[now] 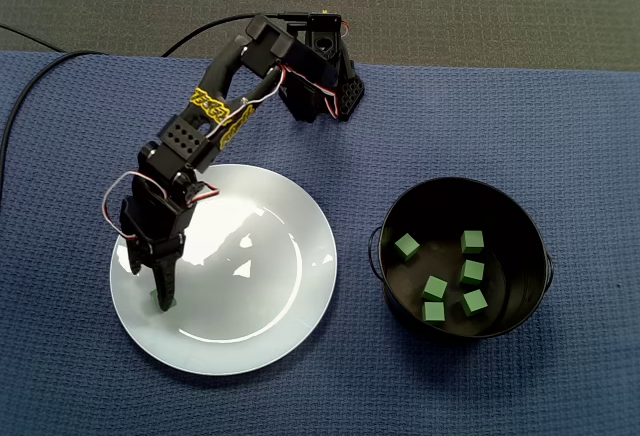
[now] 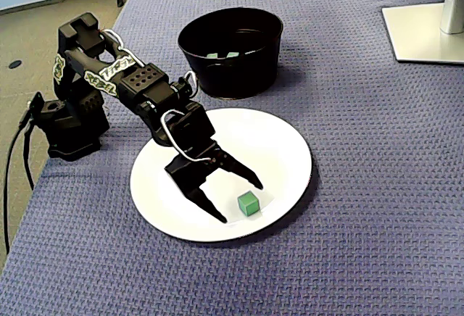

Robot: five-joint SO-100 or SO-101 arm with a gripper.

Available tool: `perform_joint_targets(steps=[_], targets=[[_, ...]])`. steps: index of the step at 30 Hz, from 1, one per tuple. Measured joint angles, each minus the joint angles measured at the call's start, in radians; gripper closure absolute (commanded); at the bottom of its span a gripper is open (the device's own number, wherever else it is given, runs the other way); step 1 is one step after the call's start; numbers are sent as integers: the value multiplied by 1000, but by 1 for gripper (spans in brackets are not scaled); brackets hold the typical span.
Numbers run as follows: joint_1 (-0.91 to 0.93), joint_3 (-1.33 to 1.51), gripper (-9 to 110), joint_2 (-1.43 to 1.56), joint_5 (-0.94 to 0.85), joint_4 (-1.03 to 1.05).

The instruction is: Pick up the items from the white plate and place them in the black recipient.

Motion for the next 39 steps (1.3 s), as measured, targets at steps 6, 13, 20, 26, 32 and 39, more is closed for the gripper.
perform_joint_targets(steps=[6,13,20,26,32,39], targets=[[-18,0,81,-37,11,-40],[-37,0,99,-41,11,-58],[-54,6,102,-41,37,-58],[-52,2,102,-20,112,5],[-20,-184,102,173,348,230],[-192,-391,102,448,686,474]])
